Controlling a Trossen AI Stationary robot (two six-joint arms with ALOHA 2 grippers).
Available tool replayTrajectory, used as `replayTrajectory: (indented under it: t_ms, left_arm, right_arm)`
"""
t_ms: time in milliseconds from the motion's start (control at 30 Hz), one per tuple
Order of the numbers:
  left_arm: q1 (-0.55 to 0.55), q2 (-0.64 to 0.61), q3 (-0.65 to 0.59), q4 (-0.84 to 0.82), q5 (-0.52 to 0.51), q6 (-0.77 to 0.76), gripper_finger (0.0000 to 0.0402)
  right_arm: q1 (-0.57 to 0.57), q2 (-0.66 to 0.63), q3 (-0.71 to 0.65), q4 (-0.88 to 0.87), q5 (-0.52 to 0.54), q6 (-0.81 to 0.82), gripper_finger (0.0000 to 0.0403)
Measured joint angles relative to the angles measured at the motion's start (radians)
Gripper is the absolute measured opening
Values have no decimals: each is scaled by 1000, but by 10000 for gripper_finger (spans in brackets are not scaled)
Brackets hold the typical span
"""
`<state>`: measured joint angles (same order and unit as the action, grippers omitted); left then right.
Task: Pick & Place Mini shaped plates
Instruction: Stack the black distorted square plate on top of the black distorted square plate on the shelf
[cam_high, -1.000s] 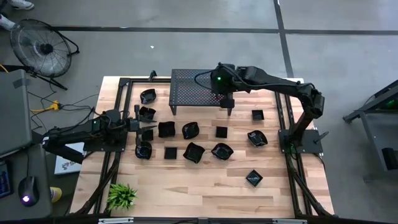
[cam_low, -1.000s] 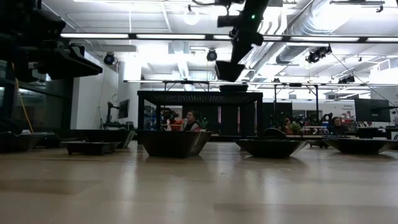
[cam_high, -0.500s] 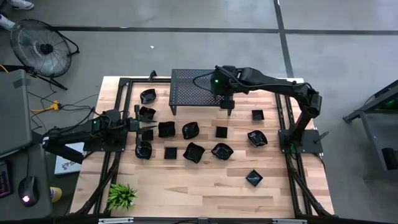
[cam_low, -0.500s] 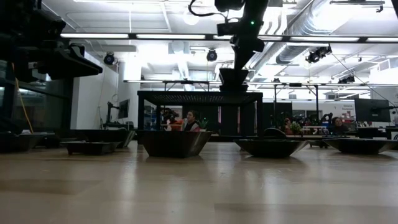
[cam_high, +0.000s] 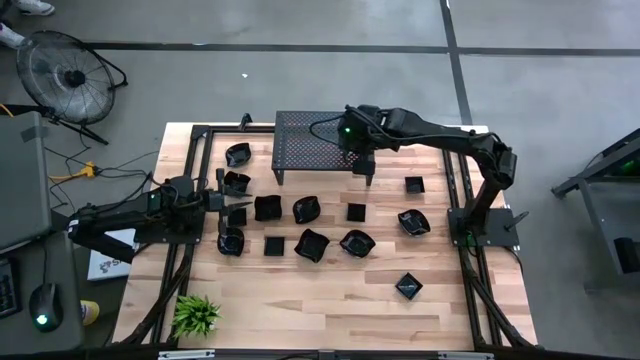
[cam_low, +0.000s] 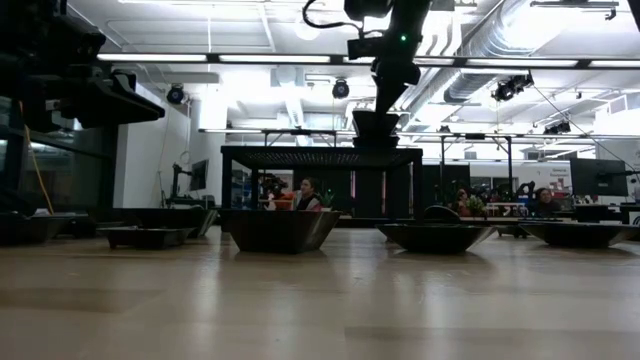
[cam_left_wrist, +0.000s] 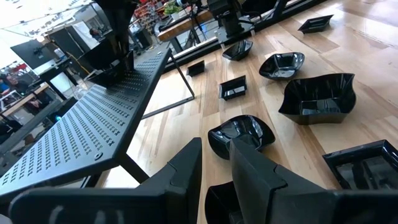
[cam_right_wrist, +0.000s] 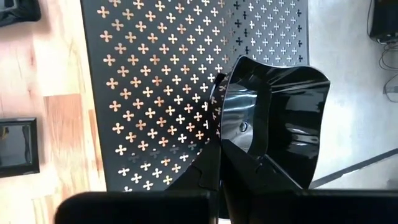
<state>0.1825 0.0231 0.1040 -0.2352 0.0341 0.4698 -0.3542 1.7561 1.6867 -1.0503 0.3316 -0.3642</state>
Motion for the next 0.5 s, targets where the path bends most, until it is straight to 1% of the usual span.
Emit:
replayTrajectory:
  t_ms: [300,500]
  left_arm:
    - [0,0,0,0,0,0,80]
    - [0,0,0,0,0,0,80]
  right_arm:
    - [0,0,0,10,1,9,17]
    - [0,0,0,24,2,-2,16]
